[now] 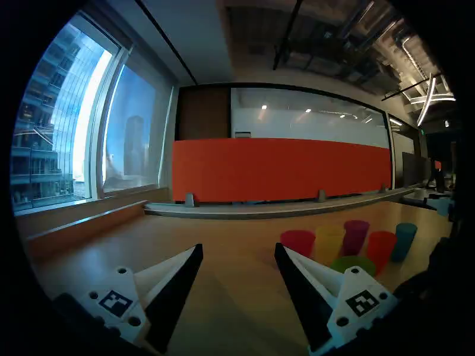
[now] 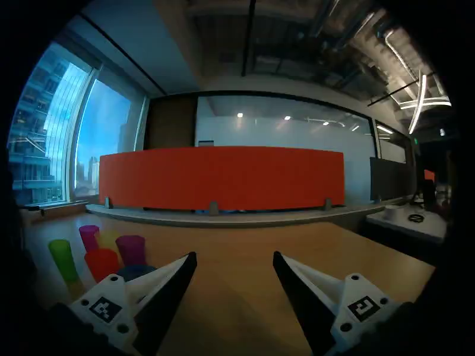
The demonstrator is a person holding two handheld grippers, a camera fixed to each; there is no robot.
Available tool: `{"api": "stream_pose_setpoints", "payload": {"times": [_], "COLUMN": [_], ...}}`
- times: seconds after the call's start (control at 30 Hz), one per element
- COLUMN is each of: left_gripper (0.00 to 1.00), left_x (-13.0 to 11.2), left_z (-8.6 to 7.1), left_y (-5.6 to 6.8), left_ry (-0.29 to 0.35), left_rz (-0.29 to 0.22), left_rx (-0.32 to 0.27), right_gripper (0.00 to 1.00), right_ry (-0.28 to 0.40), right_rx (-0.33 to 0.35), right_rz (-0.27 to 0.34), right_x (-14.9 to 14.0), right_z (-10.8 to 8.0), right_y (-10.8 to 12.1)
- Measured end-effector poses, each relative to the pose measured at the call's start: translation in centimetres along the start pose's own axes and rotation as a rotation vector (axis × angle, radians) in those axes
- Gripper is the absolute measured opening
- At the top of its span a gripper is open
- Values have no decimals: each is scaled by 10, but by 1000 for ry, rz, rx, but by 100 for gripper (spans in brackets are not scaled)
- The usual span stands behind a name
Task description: Pour water
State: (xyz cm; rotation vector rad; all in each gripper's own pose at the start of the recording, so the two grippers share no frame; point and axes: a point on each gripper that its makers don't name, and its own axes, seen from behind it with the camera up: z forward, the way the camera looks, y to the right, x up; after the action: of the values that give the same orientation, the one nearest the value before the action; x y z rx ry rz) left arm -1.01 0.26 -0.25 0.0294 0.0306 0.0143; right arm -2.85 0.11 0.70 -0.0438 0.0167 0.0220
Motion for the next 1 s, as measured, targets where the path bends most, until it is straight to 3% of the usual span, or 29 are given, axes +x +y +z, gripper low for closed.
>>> {"api": "stream_pose_setpoints", "payload": {"times": [1.0], "left_gripper": [89], "left_x": [0], "left_z": [0], "left_y": [0], "left_ry": [0], "left_rz": [0], "left_rx": [0], "right_gripper": [100], "right_ry": [0], "right_rx": [5], "right_rz": [0], "right_x": [0], "right_z": [-5], "right_y": [2]}}
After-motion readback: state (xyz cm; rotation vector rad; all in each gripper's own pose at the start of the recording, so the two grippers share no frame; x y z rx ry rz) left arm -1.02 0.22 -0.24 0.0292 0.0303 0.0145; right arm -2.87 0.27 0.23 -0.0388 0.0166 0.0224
